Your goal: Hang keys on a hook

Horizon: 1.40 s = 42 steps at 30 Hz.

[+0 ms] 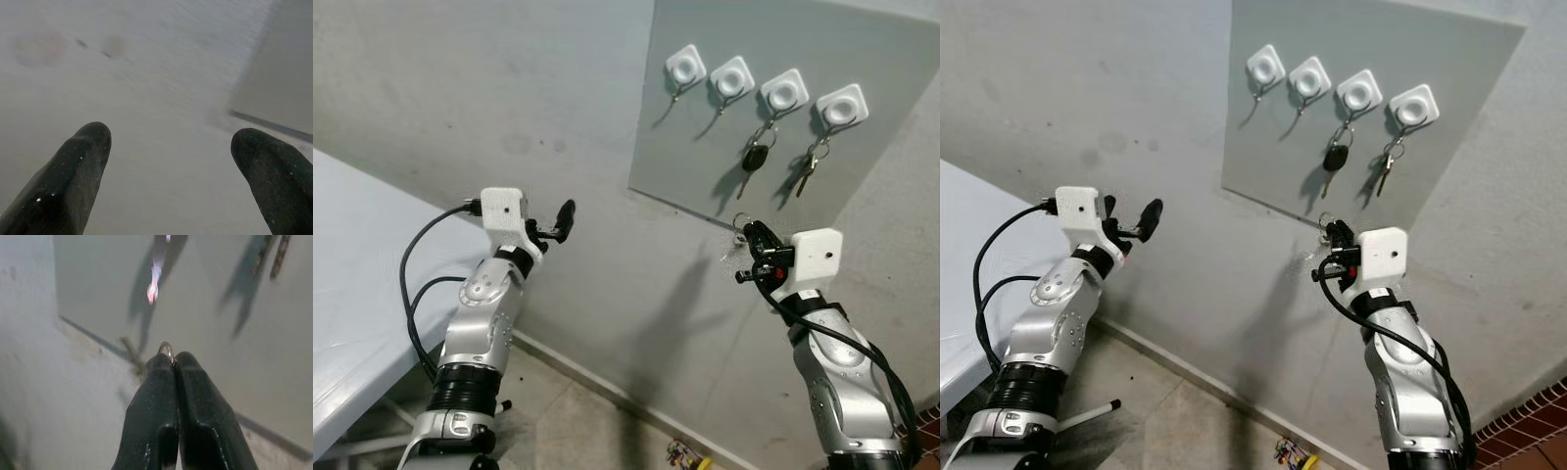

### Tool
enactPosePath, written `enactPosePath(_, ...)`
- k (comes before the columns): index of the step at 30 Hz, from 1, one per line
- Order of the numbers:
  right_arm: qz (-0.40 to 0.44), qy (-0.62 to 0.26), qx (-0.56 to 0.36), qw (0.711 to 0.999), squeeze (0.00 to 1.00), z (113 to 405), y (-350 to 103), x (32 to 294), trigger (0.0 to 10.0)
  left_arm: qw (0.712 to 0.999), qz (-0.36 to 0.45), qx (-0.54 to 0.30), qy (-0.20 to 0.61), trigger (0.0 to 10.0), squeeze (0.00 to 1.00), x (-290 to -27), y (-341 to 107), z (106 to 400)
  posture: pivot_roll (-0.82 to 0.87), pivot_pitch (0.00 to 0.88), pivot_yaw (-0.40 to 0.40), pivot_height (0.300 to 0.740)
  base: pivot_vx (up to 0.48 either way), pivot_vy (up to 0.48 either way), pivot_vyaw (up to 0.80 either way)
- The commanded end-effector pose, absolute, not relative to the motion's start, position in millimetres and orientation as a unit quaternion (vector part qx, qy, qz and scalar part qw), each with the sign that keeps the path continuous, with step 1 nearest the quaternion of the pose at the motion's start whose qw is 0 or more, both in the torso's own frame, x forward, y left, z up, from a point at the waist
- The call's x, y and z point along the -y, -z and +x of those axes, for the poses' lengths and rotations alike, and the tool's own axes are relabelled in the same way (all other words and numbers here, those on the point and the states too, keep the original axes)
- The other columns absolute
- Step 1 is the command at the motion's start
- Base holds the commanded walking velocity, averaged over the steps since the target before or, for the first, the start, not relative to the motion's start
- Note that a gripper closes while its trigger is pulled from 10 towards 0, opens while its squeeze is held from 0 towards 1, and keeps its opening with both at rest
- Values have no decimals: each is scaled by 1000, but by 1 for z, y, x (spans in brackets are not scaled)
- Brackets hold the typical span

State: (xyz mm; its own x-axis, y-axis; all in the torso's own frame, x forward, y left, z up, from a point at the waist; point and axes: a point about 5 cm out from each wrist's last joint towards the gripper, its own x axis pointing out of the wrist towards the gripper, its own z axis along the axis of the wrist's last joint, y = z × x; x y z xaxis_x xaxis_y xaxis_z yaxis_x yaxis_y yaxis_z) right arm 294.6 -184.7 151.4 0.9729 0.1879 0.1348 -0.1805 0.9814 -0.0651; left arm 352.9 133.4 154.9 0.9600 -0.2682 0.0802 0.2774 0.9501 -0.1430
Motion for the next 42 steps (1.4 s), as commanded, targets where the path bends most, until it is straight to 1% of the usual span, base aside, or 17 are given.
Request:
enactPosePath(1, -15, -103, 88, 991, 0, 294, -160, 183, 10000, 987, -67, 39, 140, 10000, 0, -137, -160, 353, 36, 0, -69, 740, 0, 0, 0)
enactPosePath(4, -21, -99, 85, 991, 0, 295, -160, 183, 10000, 986, -63, 47, 150, 10000, 0, -135, -162, 353, 35, 0, -68, 740, 0, 0, 0)
enactPosePath(7, -29, -112, 89, 989, 0, 298, -163, 181, 10000, 980, -18, 60, 189, 10000, 0, -120, -170, 354, 35, 0, -65, 740, 0, 0, 0)
enactPosePath(8, -29, -112, 89, 989, 0, 298, -163, 181, 10000, 980, -18, 60, 189, 10000, 0, -120, -170, 354, 35, 0, -65, 740, 0, 0, 0)
enactPosePath(10, -31, -132, 94, 986, 0, 301, -167, 177, 10000, 972, 10, 79, 220, 10000, 0, -105, -179, 355, 30, 0, -61, 740, 0, 0, 0)
enactPosePath(14, -36, -154, 105, 982, 0, 306, -176, 172, 10000, 962, 11, 93, 256, 10000, 0, -88, -189, 355, 23, 0, -55, 740, 0, 0, 0)
enactPosePath(20, -37, -173, 121, 977, 0, 316, -191, 166, 10000, 954, -2, 109, 280, 10000, 0, -74, -202, 356, 13, 0, -47, 740, 0, 0, 0)
enactPosePath(29, -39, -197, 150, 968, 0, 329, -211, 156, 10000, 944, -3, 134, 301, 10000, 0, -68, -221, 354, 11, 0, -43, 740, 0, 0, 0)
enactPosePath(33, -28, -207, 168, 963, 0, 339, -225, 147, 10000, 942, -5, 143, 305, 10000, 0, -66, -227, 354, 15, 0, -39, 740, 0, 0, 0)
enactPosePath(42, -16, -207, 196, 958, 0, 354, -245, 141, 10000, 940, -1, 142, 310, 10000, 0, -64, -228, 351, 23, 0, -41, 740, 0, 0, 0)
